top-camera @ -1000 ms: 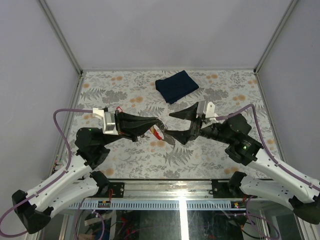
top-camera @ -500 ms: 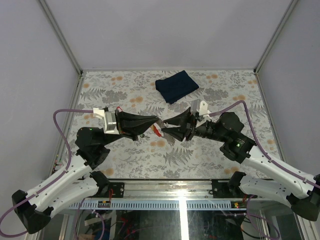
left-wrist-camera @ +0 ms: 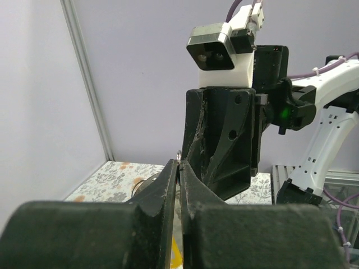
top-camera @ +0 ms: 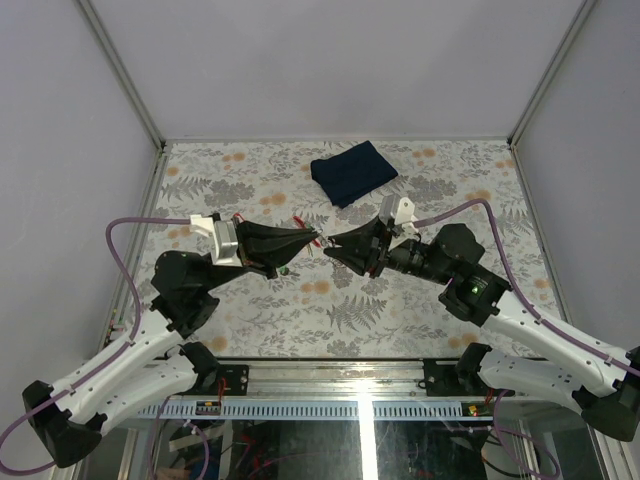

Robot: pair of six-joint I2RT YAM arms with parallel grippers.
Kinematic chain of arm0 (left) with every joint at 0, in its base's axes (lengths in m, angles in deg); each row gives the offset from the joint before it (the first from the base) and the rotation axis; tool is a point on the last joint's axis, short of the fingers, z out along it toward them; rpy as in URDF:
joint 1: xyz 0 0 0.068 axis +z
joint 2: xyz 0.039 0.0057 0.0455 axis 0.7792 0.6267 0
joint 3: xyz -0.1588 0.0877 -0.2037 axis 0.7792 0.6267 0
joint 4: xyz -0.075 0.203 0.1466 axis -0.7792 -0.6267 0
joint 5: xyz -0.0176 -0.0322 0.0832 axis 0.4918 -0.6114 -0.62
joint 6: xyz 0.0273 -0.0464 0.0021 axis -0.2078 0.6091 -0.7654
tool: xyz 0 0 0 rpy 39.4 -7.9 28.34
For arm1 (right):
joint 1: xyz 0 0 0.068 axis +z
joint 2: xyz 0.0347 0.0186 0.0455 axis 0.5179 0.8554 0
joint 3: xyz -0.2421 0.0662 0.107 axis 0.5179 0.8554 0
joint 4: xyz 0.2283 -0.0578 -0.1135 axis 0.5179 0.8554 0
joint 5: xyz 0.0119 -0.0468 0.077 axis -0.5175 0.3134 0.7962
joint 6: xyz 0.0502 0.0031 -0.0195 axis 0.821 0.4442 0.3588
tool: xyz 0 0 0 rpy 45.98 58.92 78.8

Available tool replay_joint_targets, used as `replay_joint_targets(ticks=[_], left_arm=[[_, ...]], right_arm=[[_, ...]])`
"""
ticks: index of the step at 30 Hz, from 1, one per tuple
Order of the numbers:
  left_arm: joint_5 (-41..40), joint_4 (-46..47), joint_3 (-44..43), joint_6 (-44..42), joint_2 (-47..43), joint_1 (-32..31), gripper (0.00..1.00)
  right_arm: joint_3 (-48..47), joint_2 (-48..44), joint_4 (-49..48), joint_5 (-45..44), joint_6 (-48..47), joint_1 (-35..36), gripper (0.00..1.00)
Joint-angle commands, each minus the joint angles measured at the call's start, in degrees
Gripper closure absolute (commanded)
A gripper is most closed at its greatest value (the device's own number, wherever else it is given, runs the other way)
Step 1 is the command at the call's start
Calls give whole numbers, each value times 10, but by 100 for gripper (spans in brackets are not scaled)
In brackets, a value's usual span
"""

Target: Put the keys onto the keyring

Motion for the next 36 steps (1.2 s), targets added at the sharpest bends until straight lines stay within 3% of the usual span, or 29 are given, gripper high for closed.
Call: replay_joint_targets(ticks=[1,13,18,24,29,36], left_arm=[[-26,-38,-29,-43,-7,5,100],[-40,-85,-44,-79,-7,4,100],[-34,-79,-45,-71,-9,4,100],[-29,-79,-46,-67,-13,4,100],[-22,-77,-48,-61,-13,4,100],[-22,-73,-47,-58,-9,4,100]], right_arm=[[-31,-9,-2,-53,0,4,100],[-37,-15,1,-57,2,4,100],[4,-26,-48,-44,-11,4,61],[16,-25,-50,-49,-26,4,41],[16,-23,-69,-42,-22,4,35],[7,6,-102,-1,6,4,33]])
